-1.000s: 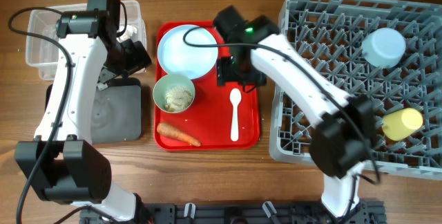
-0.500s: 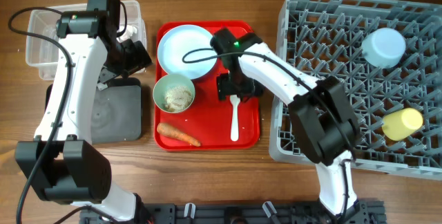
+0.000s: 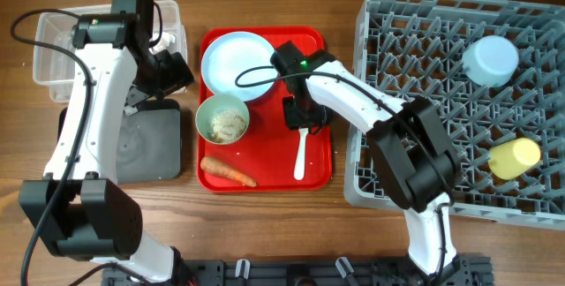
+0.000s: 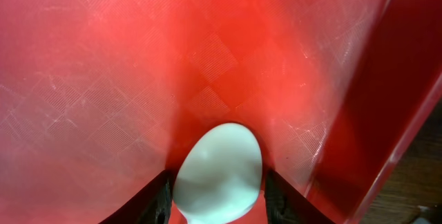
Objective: Sort waste into correct bins and load items into the dishwasher rack
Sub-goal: 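Move right gripper to the white spoon and grasp it, then place the white spoon in the rack's left edge with right gripper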
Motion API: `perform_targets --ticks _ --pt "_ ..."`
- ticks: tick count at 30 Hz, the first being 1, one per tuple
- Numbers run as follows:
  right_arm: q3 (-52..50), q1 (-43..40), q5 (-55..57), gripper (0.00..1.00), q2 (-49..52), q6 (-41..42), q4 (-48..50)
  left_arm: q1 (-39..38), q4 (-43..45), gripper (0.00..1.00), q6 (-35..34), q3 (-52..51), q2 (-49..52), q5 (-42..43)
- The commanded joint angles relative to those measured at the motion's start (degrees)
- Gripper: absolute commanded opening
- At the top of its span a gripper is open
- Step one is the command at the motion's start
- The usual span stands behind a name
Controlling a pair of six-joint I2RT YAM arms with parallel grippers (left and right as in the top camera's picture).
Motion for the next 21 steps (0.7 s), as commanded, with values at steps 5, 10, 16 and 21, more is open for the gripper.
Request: perform_targets --ticks 5,10,16,21 --pt "-1.92 0.13 -0.28 0.34 1.18 0.33 0.52 0.11 -0.09 0.92 -0.28 0.31 0.44 0.26" --pt "-1.18 0.13 -0.26 0.33 -0.35 1.18 0.33 0.11 -0.31 0.92 -0.28 0.31 0.44 0.26" --pt "-0.28 -1.22 -0.26 0.33 -12.66 -0.57 0.39 0.11 -0.31 0.92 -0.26 0.31 0.44 0.26" --pt "-0.31 -8.46 -0.22 0.33 -27.80 -4.57 -2.82 0.11 -0.33 0.92 -0.28 0.31 0.44 0.26"
